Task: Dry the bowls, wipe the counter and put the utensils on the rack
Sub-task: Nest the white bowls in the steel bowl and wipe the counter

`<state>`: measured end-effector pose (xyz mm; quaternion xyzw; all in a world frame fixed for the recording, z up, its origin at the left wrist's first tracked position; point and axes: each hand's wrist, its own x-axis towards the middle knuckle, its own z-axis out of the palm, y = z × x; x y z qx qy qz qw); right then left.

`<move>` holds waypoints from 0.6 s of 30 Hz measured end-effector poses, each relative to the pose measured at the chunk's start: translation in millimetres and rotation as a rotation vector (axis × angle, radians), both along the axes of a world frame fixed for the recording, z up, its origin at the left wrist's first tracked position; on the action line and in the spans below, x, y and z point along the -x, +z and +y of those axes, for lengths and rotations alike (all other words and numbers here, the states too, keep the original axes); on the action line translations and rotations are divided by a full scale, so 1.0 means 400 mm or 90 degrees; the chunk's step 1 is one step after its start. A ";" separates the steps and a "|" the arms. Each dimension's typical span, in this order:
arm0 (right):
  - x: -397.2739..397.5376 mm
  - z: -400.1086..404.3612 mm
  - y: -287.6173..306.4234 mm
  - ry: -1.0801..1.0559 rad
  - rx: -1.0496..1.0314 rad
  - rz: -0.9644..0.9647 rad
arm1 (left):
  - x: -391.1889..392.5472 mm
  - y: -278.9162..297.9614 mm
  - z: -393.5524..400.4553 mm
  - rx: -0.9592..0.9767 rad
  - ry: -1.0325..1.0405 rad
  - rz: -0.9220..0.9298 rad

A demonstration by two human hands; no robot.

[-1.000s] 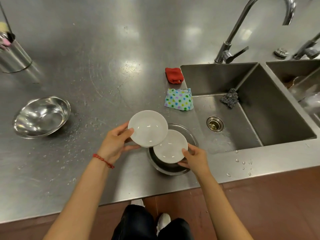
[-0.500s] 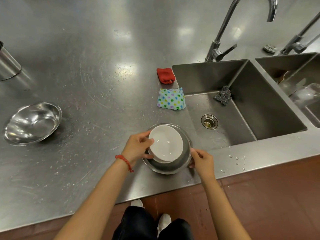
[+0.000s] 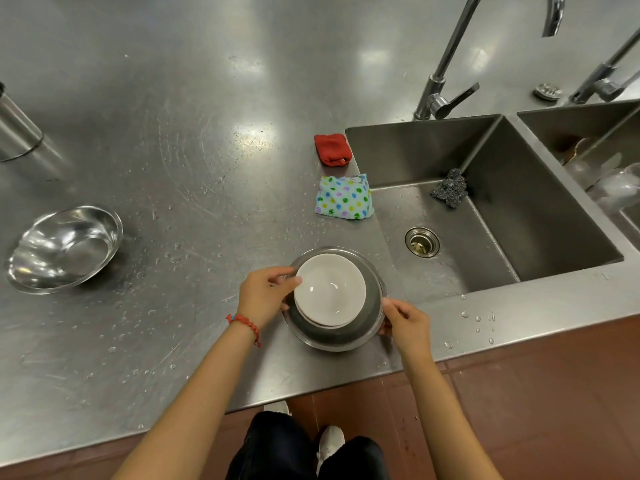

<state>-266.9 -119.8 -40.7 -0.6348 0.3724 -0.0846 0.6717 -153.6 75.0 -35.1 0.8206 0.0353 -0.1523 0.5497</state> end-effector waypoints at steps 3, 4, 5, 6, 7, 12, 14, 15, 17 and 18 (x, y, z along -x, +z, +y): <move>-0.002 0.004 0.002 -0.013 -0.014 0.001 | 0.010 -0.034 0.016 -0.015 0.089 0.023; -0.003 0.004 0.000 -0.020 -0.020 0.000 | 0.018 -0.044 0.016 0.021 0.109 0.078; -0.005 0.003 -0.002 -0.025 -0.020 0.001 | 0.027 -0.051 0.014 0.062 0.125 0.133; -0.007 0.002 -0.005 -0.028 -0.011 0.005 | 0.033 -0.055 0.012 0.103 0.142 0.175; -0.009 0.000 -0.009 -0.028 0.002 0.010 | 0.036 -0.057 0.011 0.126 0.160 0.195; -0.011 -0.003 -0.015 -0.014 0.031 0.002 | 0.041 -0.060 0.018 0.168 0.225 0.175; -0.011 0.001 -0.012 -0.014 0.015 -0.007 | 0.055 -0.060 0.024 0.177 0.242 0.170; -0.013 0.002 -0.009 -0.015 0.011 -0.013 | 0.061 -0.060 0.027 0.182 0.252 0.166; -0.027 0.001 0.002 -0.004 0.023 -0.033 | 0.066 -0.052 0.037 0.198 0.270 0.150; -0.038 0.000 0.011 0.013 0.042 -0.042 | 0.067 -0.043 0.044 0.204 0.279 0.137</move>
